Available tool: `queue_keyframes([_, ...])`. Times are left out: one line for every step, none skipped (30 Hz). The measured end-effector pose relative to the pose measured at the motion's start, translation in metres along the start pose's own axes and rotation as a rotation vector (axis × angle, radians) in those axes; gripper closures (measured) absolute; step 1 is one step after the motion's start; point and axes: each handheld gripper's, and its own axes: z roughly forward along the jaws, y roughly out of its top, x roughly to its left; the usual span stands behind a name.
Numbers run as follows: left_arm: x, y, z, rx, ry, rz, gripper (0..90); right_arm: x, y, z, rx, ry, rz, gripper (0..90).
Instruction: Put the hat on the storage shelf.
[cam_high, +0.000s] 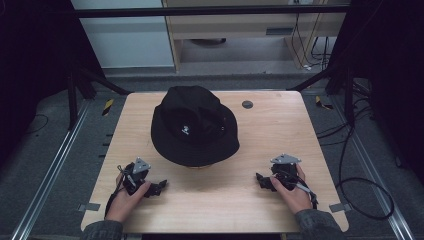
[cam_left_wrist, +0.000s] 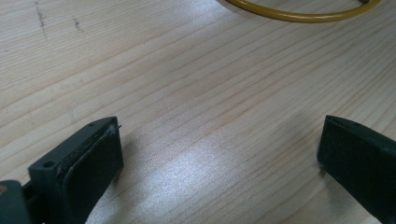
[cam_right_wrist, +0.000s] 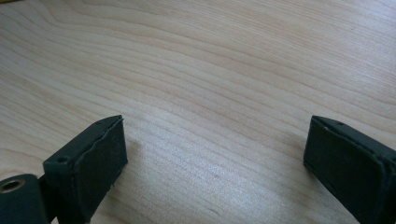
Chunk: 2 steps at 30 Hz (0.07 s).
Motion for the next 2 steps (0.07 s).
queue_keyframes([0.0,0.0,0.0,0.0,0.0,0.0,0.0,0.0,0.0,0.0,0.0,0.0,0.0,6.0])
queue_keyframes([0.0001,0.0001,0.0001,0.0,-0.001,0.0,0.0,0.0005,-0.0005,-0.0005,-0.001,-0.002,0.002,6.0])
